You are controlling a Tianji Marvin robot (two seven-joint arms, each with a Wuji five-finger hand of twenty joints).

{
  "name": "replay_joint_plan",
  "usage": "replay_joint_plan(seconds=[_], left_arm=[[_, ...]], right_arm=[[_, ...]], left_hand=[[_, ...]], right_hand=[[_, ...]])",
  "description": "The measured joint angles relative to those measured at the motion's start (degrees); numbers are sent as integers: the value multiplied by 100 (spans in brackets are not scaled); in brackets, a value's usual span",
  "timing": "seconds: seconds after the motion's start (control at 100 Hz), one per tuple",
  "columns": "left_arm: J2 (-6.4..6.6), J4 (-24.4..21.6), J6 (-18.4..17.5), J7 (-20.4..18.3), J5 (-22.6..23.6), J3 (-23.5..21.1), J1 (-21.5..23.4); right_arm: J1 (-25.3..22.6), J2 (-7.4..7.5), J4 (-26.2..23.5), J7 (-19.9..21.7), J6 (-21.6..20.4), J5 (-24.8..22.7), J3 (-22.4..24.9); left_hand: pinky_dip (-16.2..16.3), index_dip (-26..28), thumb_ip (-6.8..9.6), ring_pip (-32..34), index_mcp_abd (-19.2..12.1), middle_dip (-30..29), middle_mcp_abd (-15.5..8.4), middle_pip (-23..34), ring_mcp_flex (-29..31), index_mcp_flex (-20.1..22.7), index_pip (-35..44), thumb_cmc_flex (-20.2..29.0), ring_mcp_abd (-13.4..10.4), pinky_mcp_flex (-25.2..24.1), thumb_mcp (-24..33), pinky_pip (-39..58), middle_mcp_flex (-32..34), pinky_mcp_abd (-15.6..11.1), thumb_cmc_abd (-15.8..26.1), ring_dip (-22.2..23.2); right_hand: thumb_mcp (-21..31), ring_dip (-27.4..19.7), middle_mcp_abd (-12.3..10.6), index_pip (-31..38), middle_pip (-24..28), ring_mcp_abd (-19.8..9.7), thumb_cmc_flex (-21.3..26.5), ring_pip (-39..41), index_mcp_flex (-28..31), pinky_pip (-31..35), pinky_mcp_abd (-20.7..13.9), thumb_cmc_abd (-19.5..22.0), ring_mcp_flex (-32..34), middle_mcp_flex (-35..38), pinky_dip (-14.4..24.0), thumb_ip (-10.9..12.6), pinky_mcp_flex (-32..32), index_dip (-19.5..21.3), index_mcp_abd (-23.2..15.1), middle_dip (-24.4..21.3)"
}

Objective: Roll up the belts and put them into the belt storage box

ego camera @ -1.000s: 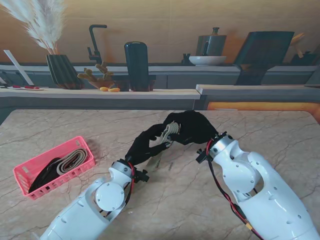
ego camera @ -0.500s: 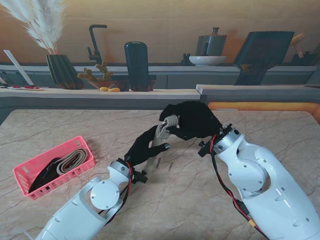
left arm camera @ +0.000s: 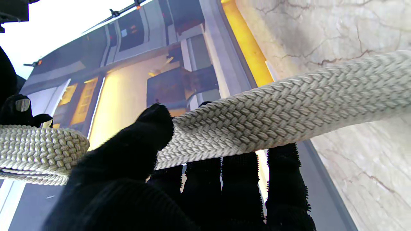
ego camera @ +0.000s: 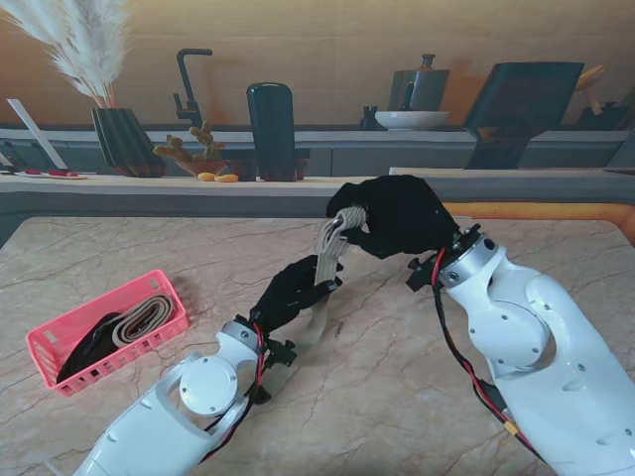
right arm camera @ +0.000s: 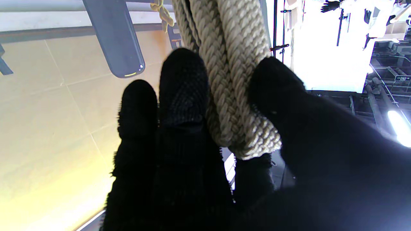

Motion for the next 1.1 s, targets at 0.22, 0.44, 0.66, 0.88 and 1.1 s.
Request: replay_joint_plan(seconds=[0.22,0.44,0.66,0.88,1.1], left_arm=[[13,-93,78,-509,-677,45,35],[17,-136,153,-596,-850,102,85],[21,-235,259,-703,-994,35,159],[22,-277,253,-672,-1075,33,191],[0,-265,401,-470,-1027,45,198]], right_arm=[[156,0,195,-353,-50,-339,-103],[364,-2,658,-492,-40,-440,-318],[466,-5,959,-627,-25,-590,-442],[512,-2,1241,-860,-7,-704,-668],[517,-5,1470,-874,6,-577,-911]], left_hand=[[45,-5,0,906,-4,330,9,369,529,461,607,478,289,236,-470,629,622,67,116,302],[76,52,-62,1469,49,744,84,704,537,461,905,478,433,250,-374,744,683,84,110,724],[85,59,-62,1488,149,649,154,707,602,461,920,478,486,267,-373,815,683,91,109,737],[136,48,-62,1482,245,522,155,709,602,461,920,478,490,268,-372,871,683,99,109,789],[137,-77,-62,1430,461,181,155,709,594,461,918,462,490,210,-423,872,667,107,136,790]], right_hand=[[-6,0,-31,12,0,-27,-4,-4,0,0,-61,0,0,1,-2,0,0,-1,-22,1],[-8,0,-32,88,0,-36,-4,-10,0,0,-73,0,0,1,-10,0,0,-16,-40,2],[-9,0,-36,130,0,-43,-4,-62,-1,0,-79,0,0,1,-38,0,0,-18,-42,2],[-10,0,-37,135,0,-45,-4,-63,-2,0,-80,0,0,1,-40,0,0,-18,-74,2],[-10,0,2,186,0,-45,-4,-63,-10,0,-80,0,0,1,-41,0,0,-18,-85,11]])
